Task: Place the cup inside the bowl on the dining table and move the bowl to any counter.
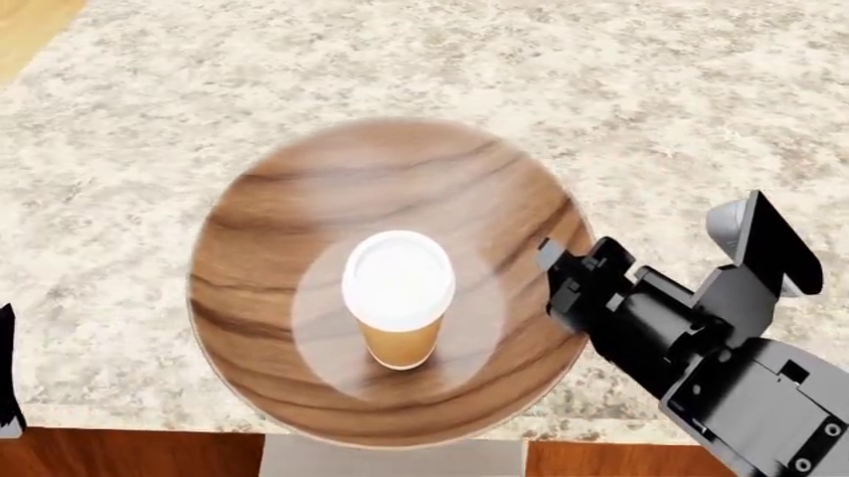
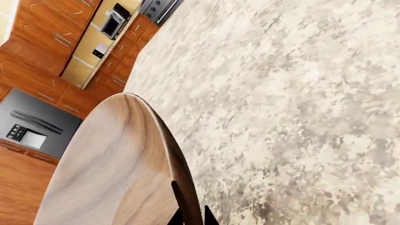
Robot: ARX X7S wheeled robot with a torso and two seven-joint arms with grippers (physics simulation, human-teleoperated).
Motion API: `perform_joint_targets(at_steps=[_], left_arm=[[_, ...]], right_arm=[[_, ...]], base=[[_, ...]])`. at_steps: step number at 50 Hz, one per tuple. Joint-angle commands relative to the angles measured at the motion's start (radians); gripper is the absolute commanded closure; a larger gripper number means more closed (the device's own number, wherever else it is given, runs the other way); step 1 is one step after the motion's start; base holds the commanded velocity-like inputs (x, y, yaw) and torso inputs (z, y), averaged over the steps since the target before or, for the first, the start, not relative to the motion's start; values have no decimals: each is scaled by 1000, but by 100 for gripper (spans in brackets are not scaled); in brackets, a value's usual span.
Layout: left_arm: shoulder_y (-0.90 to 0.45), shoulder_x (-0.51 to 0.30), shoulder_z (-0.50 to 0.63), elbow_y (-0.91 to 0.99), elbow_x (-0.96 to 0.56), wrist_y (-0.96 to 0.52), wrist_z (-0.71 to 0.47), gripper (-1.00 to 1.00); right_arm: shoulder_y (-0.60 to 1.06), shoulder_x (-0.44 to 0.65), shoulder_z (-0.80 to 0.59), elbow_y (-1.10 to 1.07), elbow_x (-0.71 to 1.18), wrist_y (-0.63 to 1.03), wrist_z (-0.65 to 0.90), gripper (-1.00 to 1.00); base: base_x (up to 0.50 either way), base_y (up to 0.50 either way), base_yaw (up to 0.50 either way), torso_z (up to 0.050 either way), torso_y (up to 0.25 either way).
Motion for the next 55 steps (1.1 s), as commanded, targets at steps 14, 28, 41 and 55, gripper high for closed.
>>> perform_joint_targets(at_steps=[14, 28, 41, 55], left_arm=[[-4, -4, 1, 1, -8, 1, -7, -100], [7, -13, -9, 0, -12, 9, 1, -100], [11, -4, 1, -1, -1, 15, -2, -100], [32, -9, -8, -1, 4, 27, 10, -100]], right_arm=[[-12, 1, 15, -25, 27, -18, -1, 100], [-12, -1, 10, -23, 32, -17, 4, 100], [-14, -5, 4, -21, 31, -22, 2, 100], [-25, -3, 3, -29, 35, -25, 4, 100]], base=[[10, 500, 0, 0, 1], [12, 500, 0, 0, 0], [11, 500, 0, 1, 1], [11, 500, 0, 0, 0]])
